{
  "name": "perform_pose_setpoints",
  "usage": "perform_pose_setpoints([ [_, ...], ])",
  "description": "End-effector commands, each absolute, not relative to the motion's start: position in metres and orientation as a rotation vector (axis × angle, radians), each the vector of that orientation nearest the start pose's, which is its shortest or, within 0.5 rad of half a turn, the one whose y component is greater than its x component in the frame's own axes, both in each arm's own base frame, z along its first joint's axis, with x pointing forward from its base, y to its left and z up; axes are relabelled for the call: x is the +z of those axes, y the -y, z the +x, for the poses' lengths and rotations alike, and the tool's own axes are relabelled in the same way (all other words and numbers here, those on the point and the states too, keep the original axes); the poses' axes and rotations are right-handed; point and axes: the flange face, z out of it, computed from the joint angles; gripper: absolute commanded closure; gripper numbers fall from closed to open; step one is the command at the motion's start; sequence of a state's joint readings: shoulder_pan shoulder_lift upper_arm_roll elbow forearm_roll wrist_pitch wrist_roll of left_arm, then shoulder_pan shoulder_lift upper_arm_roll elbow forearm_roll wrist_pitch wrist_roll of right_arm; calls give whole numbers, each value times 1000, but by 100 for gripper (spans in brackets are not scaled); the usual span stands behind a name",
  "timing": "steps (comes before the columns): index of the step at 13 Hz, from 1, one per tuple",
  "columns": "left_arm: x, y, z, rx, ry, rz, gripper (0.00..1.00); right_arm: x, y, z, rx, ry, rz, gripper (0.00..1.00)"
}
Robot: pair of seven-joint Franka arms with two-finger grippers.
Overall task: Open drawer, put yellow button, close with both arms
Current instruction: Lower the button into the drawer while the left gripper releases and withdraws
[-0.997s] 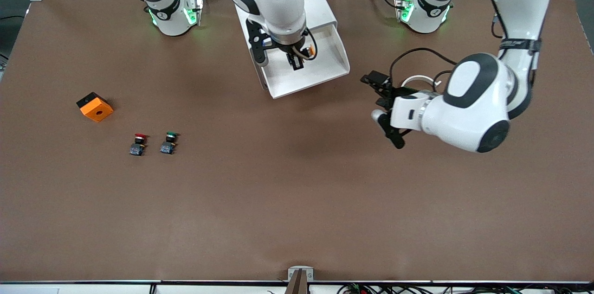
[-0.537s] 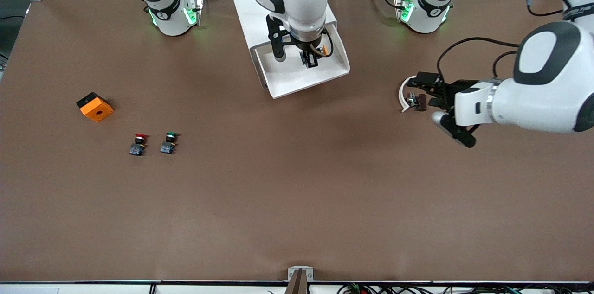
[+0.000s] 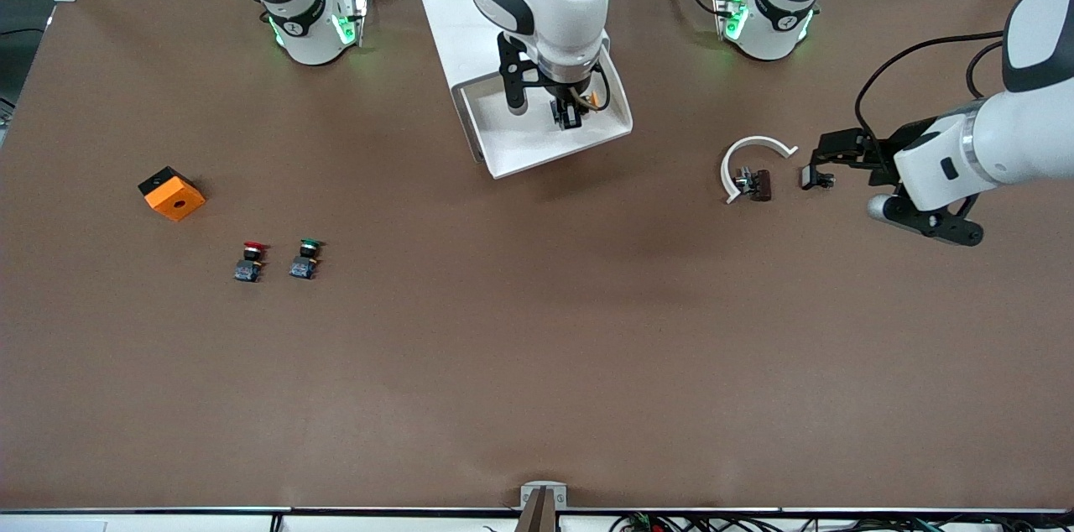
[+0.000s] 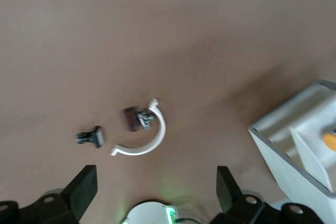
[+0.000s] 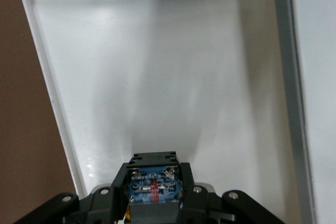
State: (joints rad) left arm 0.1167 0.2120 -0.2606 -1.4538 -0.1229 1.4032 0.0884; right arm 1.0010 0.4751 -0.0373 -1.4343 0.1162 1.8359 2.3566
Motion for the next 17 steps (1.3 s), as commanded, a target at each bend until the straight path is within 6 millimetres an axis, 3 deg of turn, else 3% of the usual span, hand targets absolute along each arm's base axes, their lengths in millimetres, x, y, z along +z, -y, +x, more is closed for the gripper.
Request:
perform_pose_setpoints([
  [1, 570, 79, 581, 313, -336, -3207, 0, 414, -584, 375, 101, -2133, -2403, 100],
  [4, 590, 64, 581, 181, -300, -3098, 0, 415, -590, 370, 100, -2146, -2385, 100],
  [6, 595, 32, 586, 127, -215, -3105, 0, 405, -593, 369, 96, -2161, -2389, 100],
  [9, 606, 18, 580, 103, -174, -3117, 0, 394, -600, 363, 93, -2155, -2394, 100],
  [10, 610, 1, 577, 94, -136, -3145, 0, 395, -601, 365, 96, -2152, -2391, 100],
  [11, 615, 0, 573, 82, -131, -3161, 0, 397, -599, 368, 100, -2141, -2400, 90],
  [14, 628, 3, 557, -5, -128, -3142, 0, 408, -594, 382, 125, -2121, -2388, 27],
  [15, 632, 3, 555, -31, -125, -3138, 0, 410, -594, 382, 130, -2074, -2427, 0],
  [17, 632, 2, 560, -72, -125, -3132, 0, 414, -593, 381, 134, -1970, -2525, 0],
])
